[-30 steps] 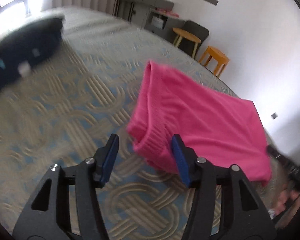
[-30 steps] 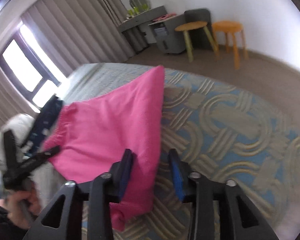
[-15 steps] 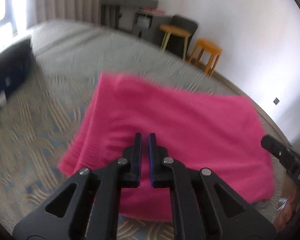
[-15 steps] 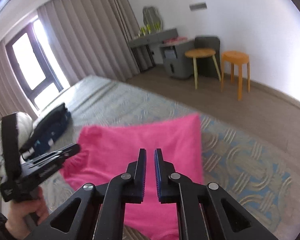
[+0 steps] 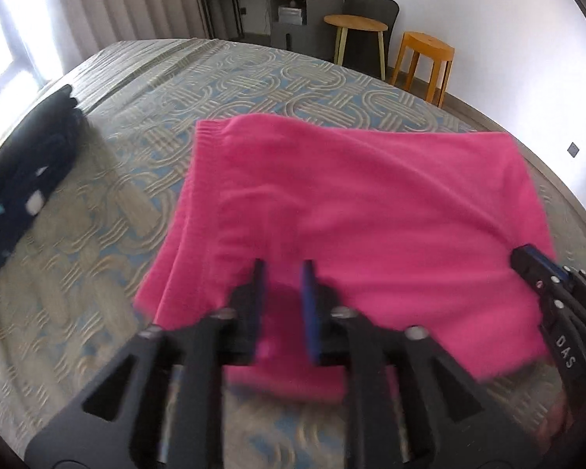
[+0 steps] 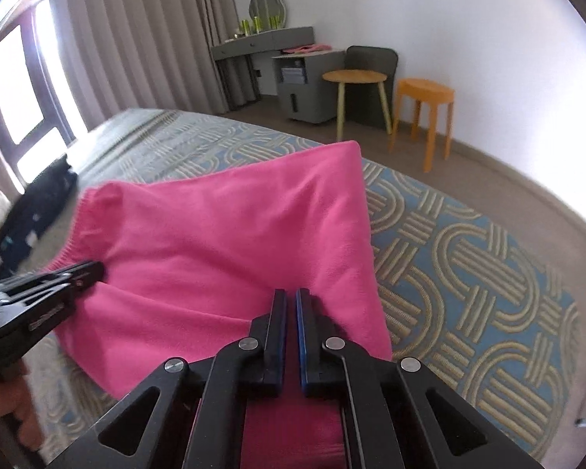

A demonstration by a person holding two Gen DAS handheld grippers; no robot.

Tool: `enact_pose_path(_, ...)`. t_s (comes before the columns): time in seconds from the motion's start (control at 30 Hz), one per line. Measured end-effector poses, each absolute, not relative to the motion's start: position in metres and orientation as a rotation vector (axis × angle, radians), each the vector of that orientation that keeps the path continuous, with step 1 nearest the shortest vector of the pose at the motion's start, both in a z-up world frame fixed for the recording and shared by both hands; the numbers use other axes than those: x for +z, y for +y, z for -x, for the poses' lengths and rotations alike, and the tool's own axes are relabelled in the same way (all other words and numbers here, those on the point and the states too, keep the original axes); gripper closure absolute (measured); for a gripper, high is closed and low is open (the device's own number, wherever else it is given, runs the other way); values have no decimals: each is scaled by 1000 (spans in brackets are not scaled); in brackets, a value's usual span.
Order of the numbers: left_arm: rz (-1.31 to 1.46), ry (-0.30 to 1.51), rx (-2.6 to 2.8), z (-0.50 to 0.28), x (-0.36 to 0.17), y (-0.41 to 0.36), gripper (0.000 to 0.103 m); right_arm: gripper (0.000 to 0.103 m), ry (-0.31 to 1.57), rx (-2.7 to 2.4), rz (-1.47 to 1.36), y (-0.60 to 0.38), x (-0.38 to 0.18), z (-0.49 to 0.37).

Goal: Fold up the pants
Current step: 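Open both tools and withdraw them from the folded pants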

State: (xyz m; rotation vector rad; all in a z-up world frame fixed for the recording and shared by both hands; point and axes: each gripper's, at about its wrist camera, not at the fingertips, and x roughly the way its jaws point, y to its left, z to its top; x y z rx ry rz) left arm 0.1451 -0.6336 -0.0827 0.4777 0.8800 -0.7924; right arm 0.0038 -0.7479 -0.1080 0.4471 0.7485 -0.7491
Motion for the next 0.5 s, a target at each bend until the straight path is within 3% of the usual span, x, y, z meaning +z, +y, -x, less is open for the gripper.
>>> enact_pose_path(0.03, -460, 848, -788, -137, -69, -624, 39, 95, 768, -742, -459, -746, -102, -3)
enact_pose_path(0.07, -442, 806, -789, -130, -57, -615, 33, 94, 755, -718, -481, -738, -88, 5)
enact_pose_path(0.13, -402, 712, -800, -113, -27, -591, 29, 83, 686, -700, -474, -717, -62, 22)
enact_pose_path(0.2, -397, 666, -812, -95, 0, -570, 27, 53, 636, -712, -439, -690, -32, 41)
enact_pose_path(0.27, -378, 624, -827, -75, 29, -543, 23, 36, 613, -709, -432, -665, -9, 57)
enact_pose_path(0.37, -316, 561, -857, -50, 60, -503, 13, 34, 596, -693, -429, -630, 21, 79)
enact_pose_path(0.47, -258, 510, -873, -23, 84, -457, 4, 17, 594, -651, -469, -598, 41, 102)
enact_pose_path(0.5, -250, 502, -875, -17, 88, -449, 2, 17, 587, -641, -477, -586, 47, 110)
